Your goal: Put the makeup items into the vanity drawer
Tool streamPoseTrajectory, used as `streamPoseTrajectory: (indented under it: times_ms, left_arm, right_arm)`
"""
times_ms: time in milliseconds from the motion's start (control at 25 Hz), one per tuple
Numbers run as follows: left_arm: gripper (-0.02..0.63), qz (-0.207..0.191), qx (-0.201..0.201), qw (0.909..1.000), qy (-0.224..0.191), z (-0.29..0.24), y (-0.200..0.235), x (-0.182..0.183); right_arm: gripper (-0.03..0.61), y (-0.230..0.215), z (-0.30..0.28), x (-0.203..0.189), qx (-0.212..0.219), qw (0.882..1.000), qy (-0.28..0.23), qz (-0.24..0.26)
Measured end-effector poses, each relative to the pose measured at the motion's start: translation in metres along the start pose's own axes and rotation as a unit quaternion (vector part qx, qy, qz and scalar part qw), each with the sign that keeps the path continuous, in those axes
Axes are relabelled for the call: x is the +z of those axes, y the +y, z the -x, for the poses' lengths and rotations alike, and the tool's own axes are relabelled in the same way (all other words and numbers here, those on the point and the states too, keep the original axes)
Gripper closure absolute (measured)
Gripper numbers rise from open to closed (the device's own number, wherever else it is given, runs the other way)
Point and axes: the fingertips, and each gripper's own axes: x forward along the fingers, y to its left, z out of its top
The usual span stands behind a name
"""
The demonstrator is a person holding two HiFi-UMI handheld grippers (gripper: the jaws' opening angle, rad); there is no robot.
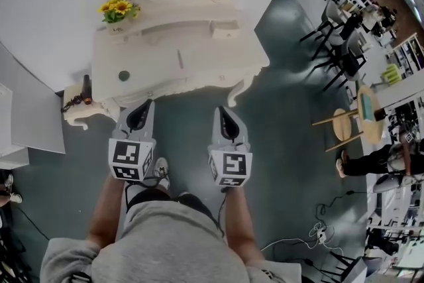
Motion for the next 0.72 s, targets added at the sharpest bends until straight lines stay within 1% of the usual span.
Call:
streamPoseTrajectory:
  times_ms: [280, 440, 720]
  left_arm:
    - [0.603, -0.003, -0.023, 0.9997, 0.001, -0.045, 0.039, 0.007]
    - [0.603, -0.007, -0.038, 0.9992, 0.000, -0.066, 0.056, 0.005]
    - [0.603, -0.013, -0.043, 0.9990, 0.005, -0.092, 0.081, -0.002]
  right_arm:
    - [0.575, 0.005, -0.050, 0.006, -0.018, 1.000, 0.006, -0.001]
    - [0.575, 0.010, -0.074, 0.002, -0.030, 0.999, 0.013, -0.001]
    - [0.575, 0.016, -0.111, -0.006, -0.032, 0.999, 0.020, -0.002]
